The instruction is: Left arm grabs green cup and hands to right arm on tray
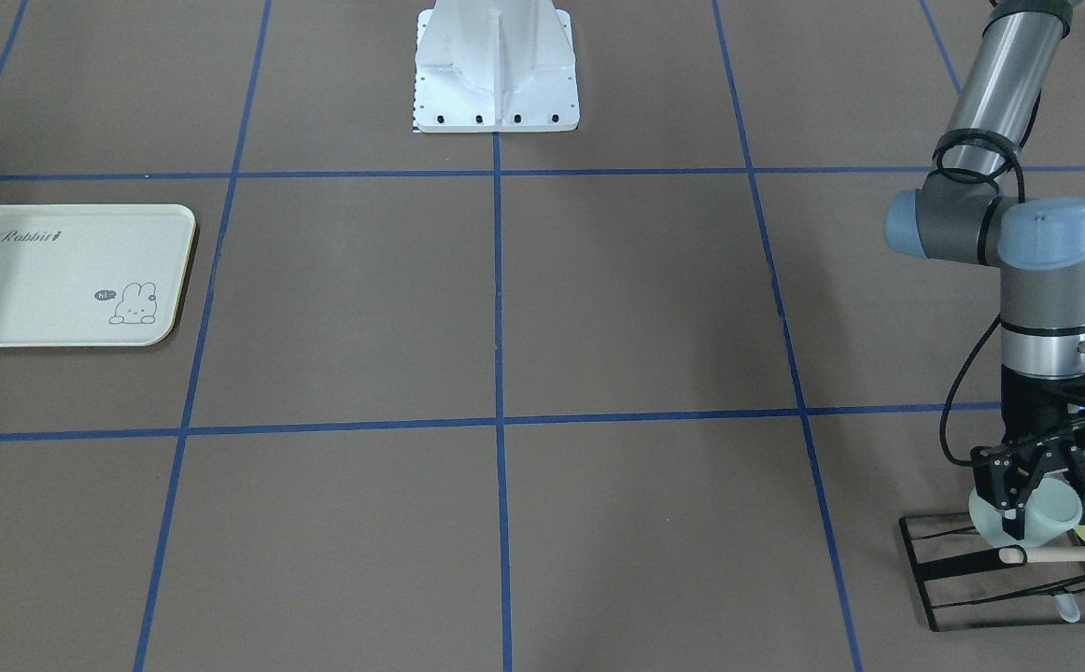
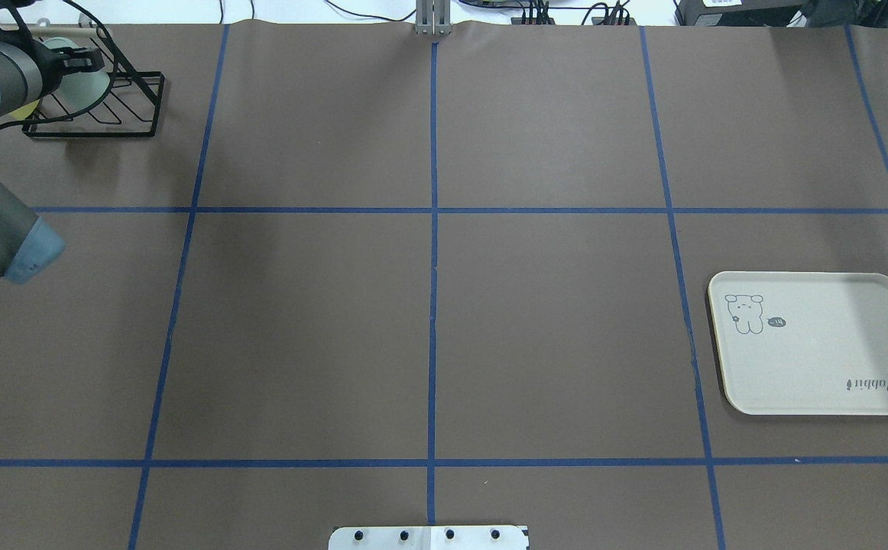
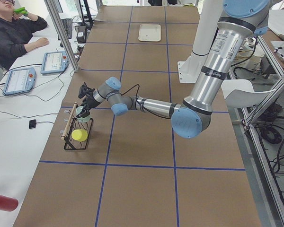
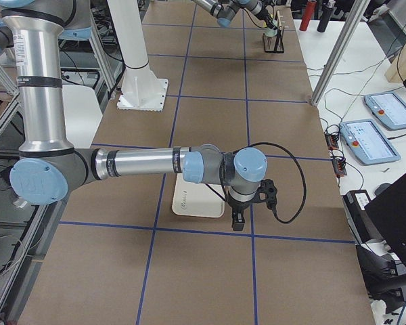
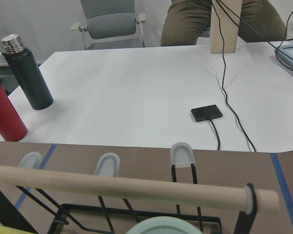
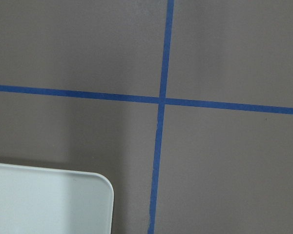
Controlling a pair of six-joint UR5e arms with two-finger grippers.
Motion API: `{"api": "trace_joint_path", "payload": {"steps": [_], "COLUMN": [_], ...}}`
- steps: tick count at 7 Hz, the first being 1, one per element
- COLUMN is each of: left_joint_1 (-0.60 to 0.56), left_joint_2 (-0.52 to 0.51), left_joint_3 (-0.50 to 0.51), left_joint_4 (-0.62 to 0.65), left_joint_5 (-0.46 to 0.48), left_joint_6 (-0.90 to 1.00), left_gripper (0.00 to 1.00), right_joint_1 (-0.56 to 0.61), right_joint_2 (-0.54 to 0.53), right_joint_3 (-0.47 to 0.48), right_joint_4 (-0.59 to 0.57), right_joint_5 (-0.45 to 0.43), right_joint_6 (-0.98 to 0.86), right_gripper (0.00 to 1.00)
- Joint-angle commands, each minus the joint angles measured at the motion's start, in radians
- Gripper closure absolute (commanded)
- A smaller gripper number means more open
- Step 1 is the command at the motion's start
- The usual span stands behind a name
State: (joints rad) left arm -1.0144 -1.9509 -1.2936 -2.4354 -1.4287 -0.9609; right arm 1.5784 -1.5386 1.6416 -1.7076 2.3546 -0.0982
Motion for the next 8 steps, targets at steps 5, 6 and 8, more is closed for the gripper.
{"api": "trace_joint_path", "payload": {"steps": [5,6,8], "left_joint_1": [-0.046,-0.047,-0.058], "left_joint_2": [0.004,0.013,0.013], "left_joint_3": [-0.058,-0.078,-0.082], "left_joint_4": [0.013,0.015,0.015], "left_joint_5": [-0.067,-0.067,-0.073], "left_joint_6": [0.002,0.011,0.03], "left_gripper": [0.61,0.61,0.61], "right_joint_1": [0.0,-0.001,0.0], "right_joint_2": [0.0,-0.002,0.0], "right_joint_3": [0.003,0.003,0.001], "right_joint_4": [-0.001,0.0,-0.001], "right_joint_5": [0.002,0.002,0.002], "right_joint_6": [0.0,0.0,0.0], "right_gripper": [0.01,0.01,0.01]}}
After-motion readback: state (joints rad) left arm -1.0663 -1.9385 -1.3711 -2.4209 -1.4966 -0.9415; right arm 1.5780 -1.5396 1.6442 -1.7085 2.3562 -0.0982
